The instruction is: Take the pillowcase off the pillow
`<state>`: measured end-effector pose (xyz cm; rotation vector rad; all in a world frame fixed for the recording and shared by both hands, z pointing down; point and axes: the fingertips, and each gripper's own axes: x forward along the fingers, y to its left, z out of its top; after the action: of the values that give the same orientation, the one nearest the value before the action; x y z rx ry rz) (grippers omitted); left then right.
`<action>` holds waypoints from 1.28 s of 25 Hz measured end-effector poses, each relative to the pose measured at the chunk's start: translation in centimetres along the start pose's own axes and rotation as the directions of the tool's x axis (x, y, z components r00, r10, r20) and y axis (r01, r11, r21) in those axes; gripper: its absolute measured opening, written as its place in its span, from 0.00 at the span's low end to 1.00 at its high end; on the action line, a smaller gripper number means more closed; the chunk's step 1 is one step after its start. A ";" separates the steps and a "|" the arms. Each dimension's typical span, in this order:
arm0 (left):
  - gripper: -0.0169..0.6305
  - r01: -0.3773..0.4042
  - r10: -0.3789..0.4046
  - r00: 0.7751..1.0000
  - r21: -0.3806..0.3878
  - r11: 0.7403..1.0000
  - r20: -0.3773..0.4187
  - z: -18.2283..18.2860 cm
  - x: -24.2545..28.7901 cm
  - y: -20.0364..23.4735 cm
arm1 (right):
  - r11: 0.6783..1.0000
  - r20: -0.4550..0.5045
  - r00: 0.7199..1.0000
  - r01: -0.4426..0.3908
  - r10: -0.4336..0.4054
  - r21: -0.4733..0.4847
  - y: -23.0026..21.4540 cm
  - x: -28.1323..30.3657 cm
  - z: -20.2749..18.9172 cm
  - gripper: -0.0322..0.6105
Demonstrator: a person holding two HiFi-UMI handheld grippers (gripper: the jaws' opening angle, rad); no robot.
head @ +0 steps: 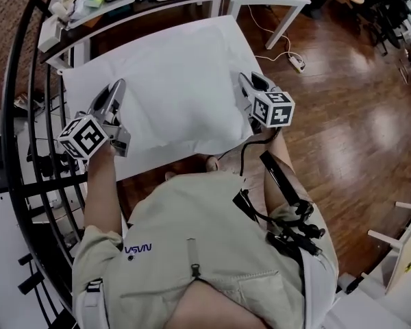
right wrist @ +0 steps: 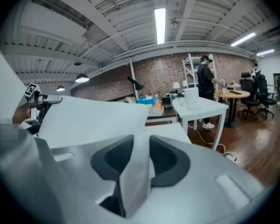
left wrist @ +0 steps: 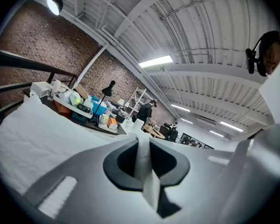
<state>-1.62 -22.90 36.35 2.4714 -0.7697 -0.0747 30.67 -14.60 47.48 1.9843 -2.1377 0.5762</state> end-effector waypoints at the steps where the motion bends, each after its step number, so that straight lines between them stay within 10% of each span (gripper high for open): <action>1: 0.06 0.008 -0.008 1.000 -0.010 1.000 0.000 -0.4 0.5 0.0 | 1.000 -0.028 0.999 -0.019 0.019 0.004 0.1 0.3 -0.1 0.25; 10: 0.06 0.073 -0.071 0.997 -0.083 0.994 0.025 -0.4 3.3 -0.9 | 0.965 0.067 0.995 0.056 -0.075 0.255 -4.7 -2.0 2.4 0.34; 23: 0.06 0.106 -0.104 0.992 0.018 0.994 -0.073 -1.8 6.7 -2.0 | 0.995 0.101 0.992 0.081 -0.075 -0.059 -1.5 -2.3 6.1 0.34; 32: 0.06 0.118 -0.107 0.983 0.061 0.991 -0.150 -5.3 10.2 -3.0 | 0.989 0.182 0.983 0.024 0.003 -0.144 4.1 0.2 8.1 0.07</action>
<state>9.50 -23.78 40.38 2.5518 -0.5789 0.0933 27.73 -17.76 39.54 2.0360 -2.1986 0.2364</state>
